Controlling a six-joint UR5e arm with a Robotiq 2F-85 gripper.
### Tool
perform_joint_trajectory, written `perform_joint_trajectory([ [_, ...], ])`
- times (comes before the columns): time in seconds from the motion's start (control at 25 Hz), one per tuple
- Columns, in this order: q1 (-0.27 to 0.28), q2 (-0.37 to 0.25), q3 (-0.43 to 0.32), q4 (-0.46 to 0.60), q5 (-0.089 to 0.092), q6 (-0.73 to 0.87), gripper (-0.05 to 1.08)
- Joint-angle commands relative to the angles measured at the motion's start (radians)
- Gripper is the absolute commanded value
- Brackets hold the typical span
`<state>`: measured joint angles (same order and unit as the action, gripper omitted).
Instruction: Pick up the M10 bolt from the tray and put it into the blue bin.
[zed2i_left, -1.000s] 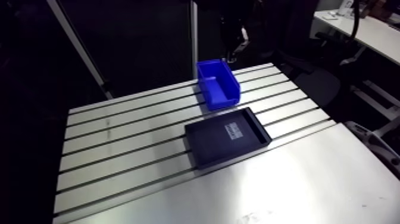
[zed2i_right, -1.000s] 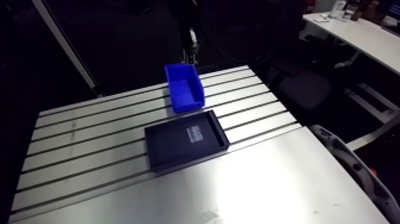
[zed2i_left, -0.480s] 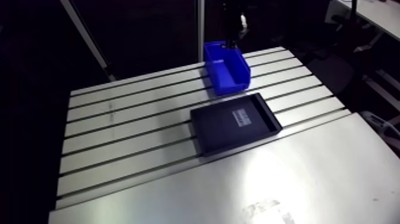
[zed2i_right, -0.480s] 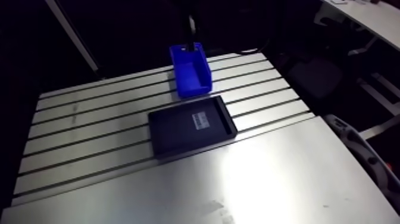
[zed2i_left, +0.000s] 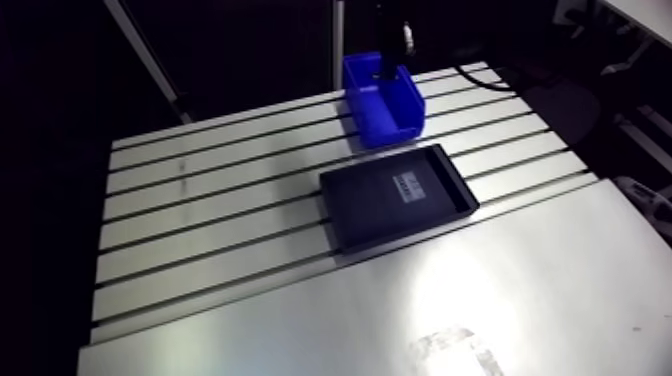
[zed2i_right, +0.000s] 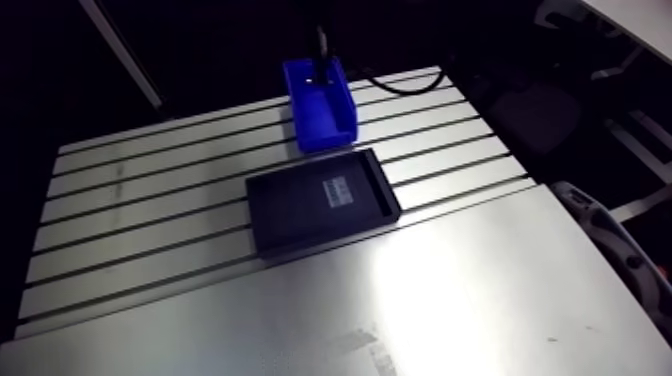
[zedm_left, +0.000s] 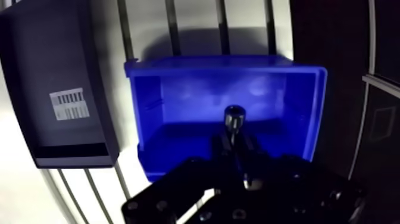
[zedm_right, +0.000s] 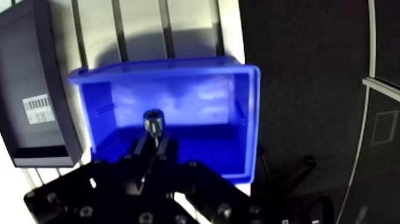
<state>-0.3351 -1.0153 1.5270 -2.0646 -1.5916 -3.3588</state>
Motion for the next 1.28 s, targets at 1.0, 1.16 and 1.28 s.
perform_joint_trajectory([
  [1.0,0.004,0.059,0.043,-0.082,-0.037,0.041,1.03],
  [1.16,0.007,0.059,0.046,-0.082,-0.037,0.04,1.02],
  [1.28,0.007,0.059,0.046,-0.082,-0.037,0.04,1.0],
])
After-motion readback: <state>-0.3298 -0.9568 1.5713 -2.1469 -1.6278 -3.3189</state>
